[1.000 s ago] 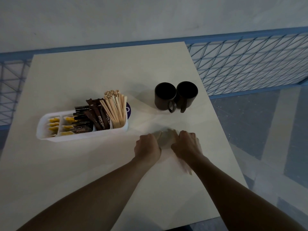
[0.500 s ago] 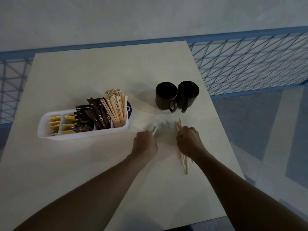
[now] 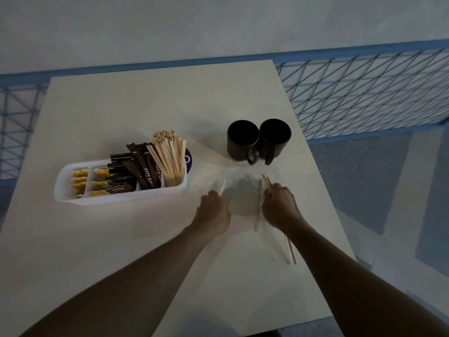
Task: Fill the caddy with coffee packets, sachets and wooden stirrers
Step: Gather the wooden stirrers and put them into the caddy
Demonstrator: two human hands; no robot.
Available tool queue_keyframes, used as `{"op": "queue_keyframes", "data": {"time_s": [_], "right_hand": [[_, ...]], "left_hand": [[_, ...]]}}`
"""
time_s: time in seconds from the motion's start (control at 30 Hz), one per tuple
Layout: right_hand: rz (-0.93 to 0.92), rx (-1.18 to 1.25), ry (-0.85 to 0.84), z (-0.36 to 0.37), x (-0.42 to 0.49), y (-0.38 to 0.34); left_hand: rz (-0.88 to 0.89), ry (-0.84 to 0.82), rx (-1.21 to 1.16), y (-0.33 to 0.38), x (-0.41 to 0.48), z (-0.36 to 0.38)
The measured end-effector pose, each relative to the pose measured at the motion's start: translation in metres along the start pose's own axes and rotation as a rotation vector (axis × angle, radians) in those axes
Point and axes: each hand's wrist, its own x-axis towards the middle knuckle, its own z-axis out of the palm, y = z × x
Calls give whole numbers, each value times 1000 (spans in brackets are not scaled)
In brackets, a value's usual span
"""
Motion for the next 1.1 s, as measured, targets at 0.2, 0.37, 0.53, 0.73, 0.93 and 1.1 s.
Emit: {"op": "queue_keyframes", "data": {"time_s": [0.2,0.37,0.53,0.73,0.93,1.1], "right_hand": [[-8,88,74,5,0,0],[-134,177,146,5,-2,-7],[-238,304,130,4,-4,-18],[-339,397,188,-7,-4,-33],[-320,209,182,-17,-3,-31],[-105,-86,29,-8,-7,-5]], "left_hand": [[-31,69,-38,-7,-5,6],[-24,99,-5,-6,-6,4],[-59,59,-13,-3,-4,-1],[-59,50,28,-3,-3,0],[-32,61,42,-3,-5,-2],[-34,29,14,-4,-5,-3]]}}
